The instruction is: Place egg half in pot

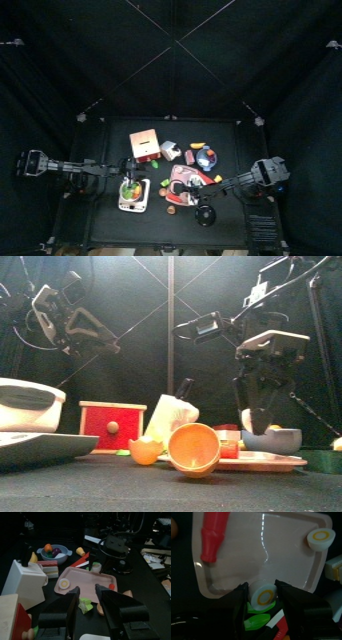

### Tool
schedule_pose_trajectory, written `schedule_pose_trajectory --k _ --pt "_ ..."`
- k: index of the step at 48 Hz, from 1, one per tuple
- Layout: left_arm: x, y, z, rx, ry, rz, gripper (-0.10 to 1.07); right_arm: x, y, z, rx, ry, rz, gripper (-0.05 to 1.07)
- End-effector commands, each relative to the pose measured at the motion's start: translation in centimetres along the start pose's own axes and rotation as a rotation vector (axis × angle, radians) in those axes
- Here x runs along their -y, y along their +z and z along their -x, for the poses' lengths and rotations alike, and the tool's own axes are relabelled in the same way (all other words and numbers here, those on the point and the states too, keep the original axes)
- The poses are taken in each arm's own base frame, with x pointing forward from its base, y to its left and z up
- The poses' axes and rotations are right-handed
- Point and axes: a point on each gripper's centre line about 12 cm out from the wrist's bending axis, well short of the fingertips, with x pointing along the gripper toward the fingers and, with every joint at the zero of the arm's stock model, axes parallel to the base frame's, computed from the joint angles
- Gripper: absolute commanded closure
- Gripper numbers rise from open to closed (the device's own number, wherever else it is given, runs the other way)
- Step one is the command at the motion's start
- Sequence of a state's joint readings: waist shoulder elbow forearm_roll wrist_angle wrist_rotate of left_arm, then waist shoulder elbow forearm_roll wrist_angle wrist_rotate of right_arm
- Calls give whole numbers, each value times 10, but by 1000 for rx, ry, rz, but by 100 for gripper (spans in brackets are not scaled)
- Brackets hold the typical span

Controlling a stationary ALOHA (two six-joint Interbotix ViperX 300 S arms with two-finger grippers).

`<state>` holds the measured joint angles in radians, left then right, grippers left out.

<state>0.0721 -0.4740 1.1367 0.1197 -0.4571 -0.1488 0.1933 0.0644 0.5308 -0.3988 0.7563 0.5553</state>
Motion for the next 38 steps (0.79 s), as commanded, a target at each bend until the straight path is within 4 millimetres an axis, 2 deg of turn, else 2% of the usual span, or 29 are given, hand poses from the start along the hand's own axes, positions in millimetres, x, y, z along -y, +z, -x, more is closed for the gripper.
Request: schedule_pose_trajectory --k 1,10,19,23,38 --pt "1 5 -1 17 -2 -1 24 2 23 23 106 31 -27 35" --pt "0 2 5 16 1 -1 24 -1 51 40 226 65 -29 35" --pt "-1 1 20 23 13 11 24 -3 80 52 368 112 -31 35" --pt "-3 3 29 49 23 27 24 -3 95 56 442 138 -31 36" --pt "-14 -11 51 65 89 80 24 -5 149 54 658 197 -7 36"
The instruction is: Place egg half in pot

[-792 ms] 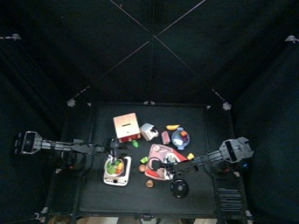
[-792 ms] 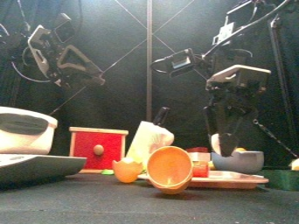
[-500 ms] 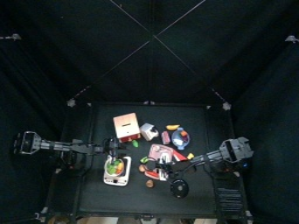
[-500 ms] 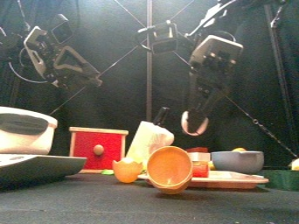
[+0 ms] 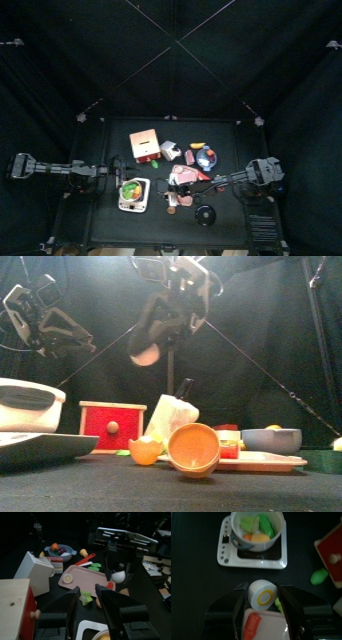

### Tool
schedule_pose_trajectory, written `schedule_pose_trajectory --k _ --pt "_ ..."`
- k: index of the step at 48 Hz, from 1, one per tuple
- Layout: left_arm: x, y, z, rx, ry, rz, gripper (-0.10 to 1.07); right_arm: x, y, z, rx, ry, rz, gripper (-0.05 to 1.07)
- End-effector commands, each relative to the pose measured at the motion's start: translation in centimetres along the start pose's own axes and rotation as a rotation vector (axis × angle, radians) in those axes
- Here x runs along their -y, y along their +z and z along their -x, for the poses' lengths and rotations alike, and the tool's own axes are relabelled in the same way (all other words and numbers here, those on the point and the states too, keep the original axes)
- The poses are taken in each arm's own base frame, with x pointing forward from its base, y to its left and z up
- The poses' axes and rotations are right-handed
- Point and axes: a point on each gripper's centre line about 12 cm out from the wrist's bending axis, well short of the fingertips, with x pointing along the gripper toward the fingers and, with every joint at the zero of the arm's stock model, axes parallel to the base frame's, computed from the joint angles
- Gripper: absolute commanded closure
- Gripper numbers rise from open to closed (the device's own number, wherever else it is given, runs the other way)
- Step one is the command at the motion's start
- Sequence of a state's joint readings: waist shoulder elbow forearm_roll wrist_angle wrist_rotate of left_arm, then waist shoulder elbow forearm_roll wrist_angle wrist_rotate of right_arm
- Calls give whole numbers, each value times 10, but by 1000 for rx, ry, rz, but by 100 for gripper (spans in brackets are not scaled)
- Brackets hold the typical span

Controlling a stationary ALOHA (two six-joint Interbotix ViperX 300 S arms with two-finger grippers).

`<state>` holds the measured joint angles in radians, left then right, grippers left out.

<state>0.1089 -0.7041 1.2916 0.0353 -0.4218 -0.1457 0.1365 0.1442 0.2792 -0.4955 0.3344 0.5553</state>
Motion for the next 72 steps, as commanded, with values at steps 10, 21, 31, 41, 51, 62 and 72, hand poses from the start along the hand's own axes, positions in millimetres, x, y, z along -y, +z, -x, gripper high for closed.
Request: schedule_pose_trajectory --k 10,21,31,41,51,62,72 --pt "-11 -4 5 3 51 11 24 -6 61 -32 182 26 47 35" --pt "-13 0 4 16 69 49 24 -6 79 -65 212 9 61 35" --pt "-14 -1 5 15 72 50 24 4 82 -81 214 -6 42 34" --pt "-12 -1 4 15 64 44 24 10 75 -92 193 -13 21 29" --pt "-11 0 4 15 54 31 24 9 72 -97 182 -14 25 15" --pt "-11 0 4 13 55 30 24 10 73 -95 187 -15 26 8" --pt "-11 0 4 15 55 29 24 12 79 -88 196 -24 35 8"
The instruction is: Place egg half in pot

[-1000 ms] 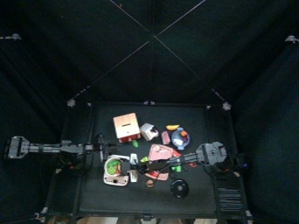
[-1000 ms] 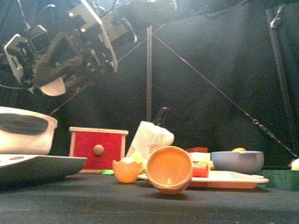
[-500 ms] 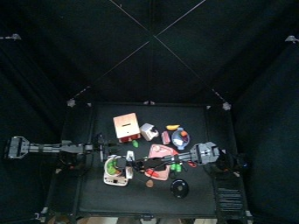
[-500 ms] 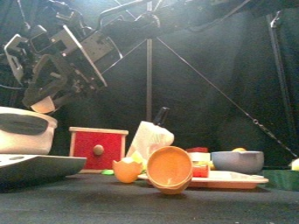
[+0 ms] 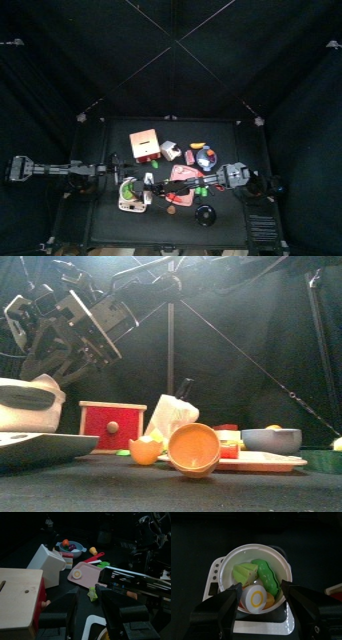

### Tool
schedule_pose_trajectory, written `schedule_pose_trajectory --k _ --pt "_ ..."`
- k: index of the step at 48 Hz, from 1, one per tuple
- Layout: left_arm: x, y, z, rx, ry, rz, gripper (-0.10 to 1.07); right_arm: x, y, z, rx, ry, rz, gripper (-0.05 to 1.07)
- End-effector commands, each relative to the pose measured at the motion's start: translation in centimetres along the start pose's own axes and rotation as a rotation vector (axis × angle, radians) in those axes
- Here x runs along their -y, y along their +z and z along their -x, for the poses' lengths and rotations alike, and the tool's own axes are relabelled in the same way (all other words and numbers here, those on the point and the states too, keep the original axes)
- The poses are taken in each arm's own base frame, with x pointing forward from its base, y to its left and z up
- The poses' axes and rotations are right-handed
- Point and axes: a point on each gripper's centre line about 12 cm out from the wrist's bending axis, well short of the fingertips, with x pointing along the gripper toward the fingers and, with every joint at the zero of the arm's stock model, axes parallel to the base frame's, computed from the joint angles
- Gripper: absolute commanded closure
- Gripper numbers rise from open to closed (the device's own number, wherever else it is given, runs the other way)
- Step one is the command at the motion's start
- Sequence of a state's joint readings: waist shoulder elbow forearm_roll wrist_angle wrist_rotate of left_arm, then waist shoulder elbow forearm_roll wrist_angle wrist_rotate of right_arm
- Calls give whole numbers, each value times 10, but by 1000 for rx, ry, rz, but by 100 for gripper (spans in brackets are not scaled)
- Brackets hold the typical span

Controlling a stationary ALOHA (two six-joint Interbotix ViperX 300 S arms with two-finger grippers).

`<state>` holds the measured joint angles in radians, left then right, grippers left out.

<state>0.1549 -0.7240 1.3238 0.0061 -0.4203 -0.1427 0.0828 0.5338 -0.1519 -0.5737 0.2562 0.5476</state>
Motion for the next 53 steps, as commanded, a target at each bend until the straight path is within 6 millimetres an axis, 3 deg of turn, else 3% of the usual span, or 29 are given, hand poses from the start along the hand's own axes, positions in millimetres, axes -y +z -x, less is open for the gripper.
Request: schedule_pose_trajectory --k 1,28,44,53 --pt "1 7 -2 20 -3 -1 24 7 35 23 78 -8 -10 8" --pt "1 7 -2 21 -5 -2 24 2 55 55 103 -28 48 8" --pt "3 14 -4 37 -15 -18 24 -4 28 97 -55 -96 68 9" --pt "5 21 -6 55 -25 -40 24 4 1 119 -117 -120 -16 9"
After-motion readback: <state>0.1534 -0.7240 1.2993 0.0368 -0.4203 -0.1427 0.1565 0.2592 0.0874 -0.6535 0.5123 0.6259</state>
